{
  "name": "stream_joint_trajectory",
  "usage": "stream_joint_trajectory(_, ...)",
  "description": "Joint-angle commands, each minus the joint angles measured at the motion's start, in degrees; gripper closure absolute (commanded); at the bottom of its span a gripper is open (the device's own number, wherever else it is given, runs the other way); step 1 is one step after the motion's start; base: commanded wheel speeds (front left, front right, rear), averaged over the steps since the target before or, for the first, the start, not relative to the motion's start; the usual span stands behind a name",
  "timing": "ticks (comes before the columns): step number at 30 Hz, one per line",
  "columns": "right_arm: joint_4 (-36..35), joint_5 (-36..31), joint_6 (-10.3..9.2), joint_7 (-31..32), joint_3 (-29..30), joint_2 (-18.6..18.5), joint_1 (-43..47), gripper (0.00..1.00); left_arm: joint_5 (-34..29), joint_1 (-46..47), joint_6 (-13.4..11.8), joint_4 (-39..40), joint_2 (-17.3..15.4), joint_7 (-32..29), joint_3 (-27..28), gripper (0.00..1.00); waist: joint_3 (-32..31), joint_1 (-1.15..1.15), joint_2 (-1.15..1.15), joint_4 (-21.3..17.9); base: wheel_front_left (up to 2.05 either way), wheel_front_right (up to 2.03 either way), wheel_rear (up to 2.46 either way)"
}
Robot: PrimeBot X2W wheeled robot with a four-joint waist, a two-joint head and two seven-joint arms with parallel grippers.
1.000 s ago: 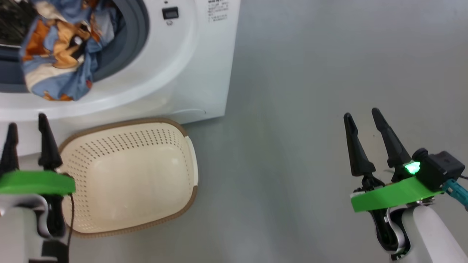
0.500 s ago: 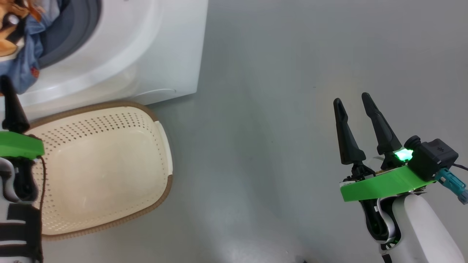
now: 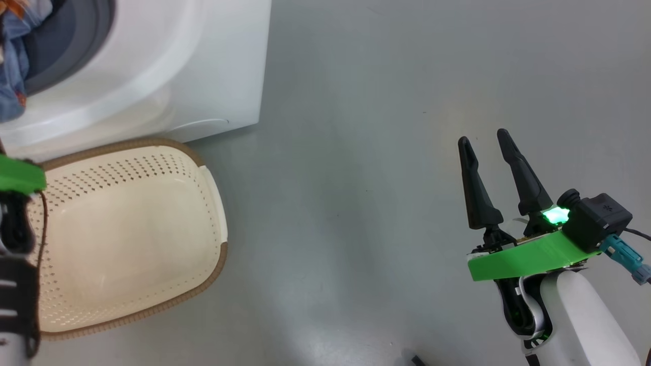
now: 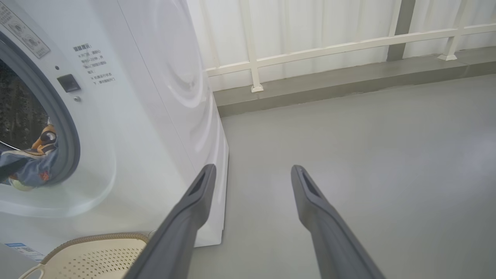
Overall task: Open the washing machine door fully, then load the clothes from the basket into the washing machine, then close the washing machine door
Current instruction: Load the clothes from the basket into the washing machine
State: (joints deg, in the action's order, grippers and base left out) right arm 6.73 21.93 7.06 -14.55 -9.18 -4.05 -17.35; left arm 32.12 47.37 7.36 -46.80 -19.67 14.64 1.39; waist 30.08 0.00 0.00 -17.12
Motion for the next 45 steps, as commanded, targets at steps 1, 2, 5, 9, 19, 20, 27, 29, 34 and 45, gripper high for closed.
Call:
stream_joint_trajectory(1, -1.51, 0.05, 0.43, -0.45, -1.29, -0.16, -0.61, 0.00, -0.64, 2.07, 0.13, 1.15, -3.30, 0.36, 0.36, 1.00, 0.40, 0.00, 0.00, -0.33, 0.00, 0.00, 0.00)
stream_joint_trajectory(2, -1.57, 0.11, 0.43, -0.45, -1.43, -0.08, -0.70, 0.00, -0.96, 3.01, 0.13, 1.20, -3.72, 0.36, -0.34, 1.00, 0.67, 0.00, 0.00, -0.53, 0.00, 0.00, 0.00)
stream_joint_trajectory(5, -1.53, 0.30, 0.43, -0.45, -1.77, 0.18, -1.02, 0.00, -1.83, 6.19, 0.13, 0.94, -4.83, 0.36, -2.76, 1.00, 1.43, 0.00, 0.00, -1.22, 0.00, 0.00, 0.00)
stream_joint_trajectory(9, -1.34, 0.58, 0.43, -0.45, -2.55, 0.52, -1.28, 0.00, -2.90, 10.81, 0.13, -1.05, -6.57, 0.36, -6.20, 1.00, 2.21, 0.00, 0.00, -2.65, 0.00, 0.00, 0.00)
stream_joint_trajectory(19, -2.04, 1.10, 0.43, -0.45, -3.33, 1.00, -2.34, 0.00, -8.20, 22.40, -0.15, -5.47, -10.05, 0.36, -10.10, 1.00, 5.25, 0.00, 0.00, -5.54, 0.00, 0.00, 0.00)
stream_joint_trajectory(20, -2.05, 1.12, 0.43, -0.45, -3.36, 1.03, -2.39, 0.00, -9.29, 22.82, -0.47, -6.89, -10.33, 0.36, -10.66, 1.00, 5.40, 0.00, 0.00, -5.76, 0.00, 0.00, 0.00)
stream_joint_trajectory(27, -1.68, 1.06, 0.43, -0.45, -3.80, 1.13, -2.13, 0.00, -12.37, 26.16, -2.05, -17.96, -11.00, 0.36, -12.82, 1.00, 5.04, 0.00, 0.00, -6.19, 0.00, 0.00, 0.00)
stream_joint_trajectory(29, -1.68, 0.99, 0.43, -0.45, -3.81, 1.14, -2.12, 0.00, -12.46, 27.15, -1.91, -19.58, -10.76, 0.36, -13.09, 0.73, 4.93, 0.00, 0.00, -5.98, 0.00, 0.00, 0.00)
stream_joint_trajectory(34, -1.76, 0.91, 0.43, -0.45, -3.80, 1.16, -2.39, 0.00, -12.73, 28.53, -1.65, -21.15, -9.92, 0.36, -13.67, 0.00, 4.47, 0.00, 0.00, -5.09, 0.00, 0.00, 0.00)
stream_joint_trajectory(45, -1.54, 0.23, 0.43, -0.45, -3.13, 1.06, -2.39, 0.00, -8.77, 23.23, -1.46, -15.48, -7.34, 0.36, -7.67, 0.00, 2.25, 0.00, 0.00, -2.68, 0.00, 0.00, 0.00)
